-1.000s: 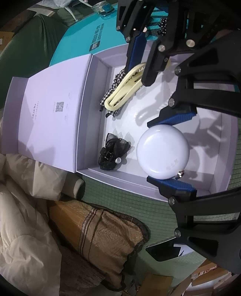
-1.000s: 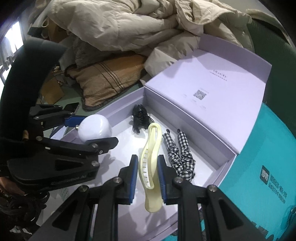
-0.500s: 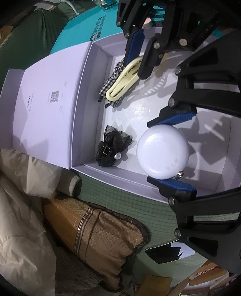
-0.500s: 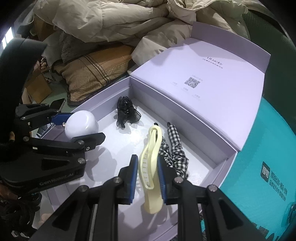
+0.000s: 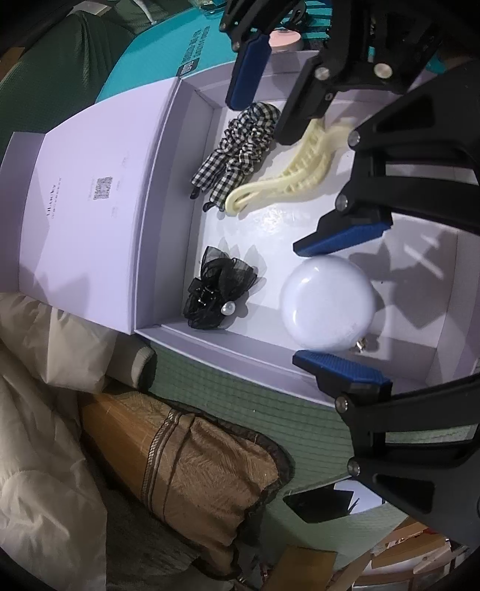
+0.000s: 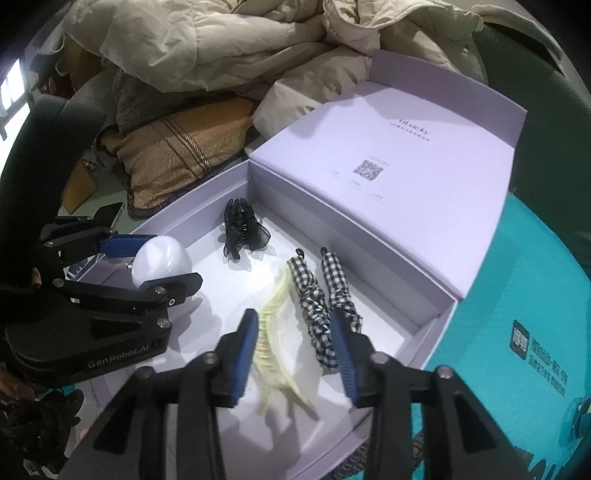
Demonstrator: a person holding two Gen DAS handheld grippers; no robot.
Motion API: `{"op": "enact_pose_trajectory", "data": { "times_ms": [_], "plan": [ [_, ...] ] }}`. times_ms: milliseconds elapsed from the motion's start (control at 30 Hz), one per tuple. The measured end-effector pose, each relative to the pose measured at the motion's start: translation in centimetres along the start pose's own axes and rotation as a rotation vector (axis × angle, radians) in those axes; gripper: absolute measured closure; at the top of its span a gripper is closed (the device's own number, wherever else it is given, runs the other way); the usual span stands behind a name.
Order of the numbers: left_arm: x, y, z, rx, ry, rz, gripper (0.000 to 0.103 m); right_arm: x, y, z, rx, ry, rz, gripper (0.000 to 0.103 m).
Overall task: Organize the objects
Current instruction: 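Lower both tools into the box and open them to release ball and clip, then withdraw both tools from the box back toward the mat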
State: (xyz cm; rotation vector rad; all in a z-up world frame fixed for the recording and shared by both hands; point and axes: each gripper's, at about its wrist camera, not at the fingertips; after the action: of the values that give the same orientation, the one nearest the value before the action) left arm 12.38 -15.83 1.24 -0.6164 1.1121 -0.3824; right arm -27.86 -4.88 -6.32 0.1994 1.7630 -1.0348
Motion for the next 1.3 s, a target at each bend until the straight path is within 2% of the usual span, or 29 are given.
{"op": "enact_pose_trajectory", "data": {
  "times_ms": [233, 533, 800, 1300],
  "plan": [
    [-2.8, 0.0, -0.1, -0.013, -0.014, -0.044, 0.043, -2.4, -0.1, -0.1, 0.005, 0.032, -0.016, 0.06],
    [-6.7, -0.7, -0.8, -0.006, -0.011, -0.108, 0.043, -7.0, -0.3, -0.1, 0.003, 0.076, -0.067, 0.06],
    [-10.7, -0.1, -2.0, -0.002, -0.004, -0.167, 0.042, -10.6, 0.1, -0.3, 0.019, 0.108, -0.095, 0.058],
    [-14.7, 2.6, -6.2, 0.032, 0.038, -0.201, 0.042, -16.7, 3.6, -1.2, 0.07, 0.182, -0.115, 0.056]
  ]
}}
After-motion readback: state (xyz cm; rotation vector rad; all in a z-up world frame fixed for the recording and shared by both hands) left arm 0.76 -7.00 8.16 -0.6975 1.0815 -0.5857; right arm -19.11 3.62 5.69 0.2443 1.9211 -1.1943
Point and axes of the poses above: each gripper's, at about its wrist camera, not at the fingertips, and x roughly the way its jaws point, z to its left, y to its underside, and after that the axes turned 12 degrees about -x, right-handed
